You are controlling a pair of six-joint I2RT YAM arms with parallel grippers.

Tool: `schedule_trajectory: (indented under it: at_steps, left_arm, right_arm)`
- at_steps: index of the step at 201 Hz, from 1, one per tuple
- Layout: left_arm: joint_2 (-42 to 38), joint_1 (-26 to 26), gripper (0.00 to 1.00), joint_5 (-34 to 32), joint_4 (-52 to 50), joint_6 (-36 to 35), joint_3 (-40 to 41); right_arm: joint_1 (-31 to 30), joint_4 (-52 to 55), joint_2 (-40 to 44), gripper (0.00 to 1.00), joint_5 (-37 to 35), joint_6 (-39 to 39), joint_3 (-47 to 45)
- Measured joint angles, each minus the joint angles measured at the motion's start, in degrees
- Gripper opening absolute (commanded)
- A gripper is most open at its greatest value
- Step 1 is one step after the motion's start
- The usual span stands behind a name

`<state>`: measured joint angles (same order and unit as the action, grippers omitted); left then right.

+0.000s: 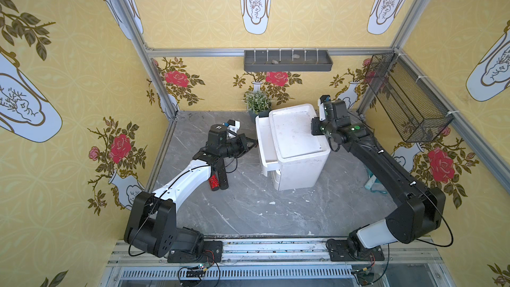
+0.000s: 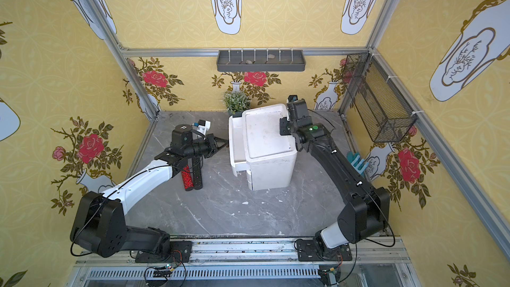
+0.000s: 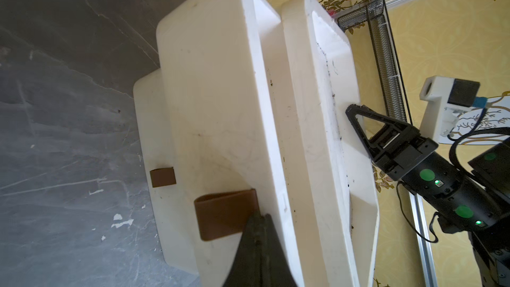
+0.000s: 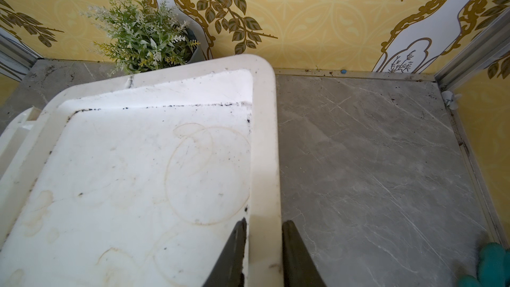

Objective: Take the microphone out of the drawer
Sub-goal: Close the drawer in the storage box.

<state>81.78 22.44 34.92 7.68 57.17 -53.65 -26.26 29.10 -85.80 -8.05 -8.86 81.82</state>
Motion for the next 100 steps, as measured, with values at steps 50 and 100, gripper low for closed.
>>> schedule_trajectory:
  at_steps: [50, 100]
  left_arm:
    - [3.93, 2.25, 0.0, 0.57, 2.34, 1.38, -2.64]
    - [7.08, 5.01, 0.0, 1.46, 4.11, 2.08, -4.98]
  right_arm:
    - [0.0, -1.11, 0.44, 0.26, -0.02, -0.11, -0.81]
    - [0.0, -1.53, 0.42, 0.26, 0.0, -0.13, -1.07]
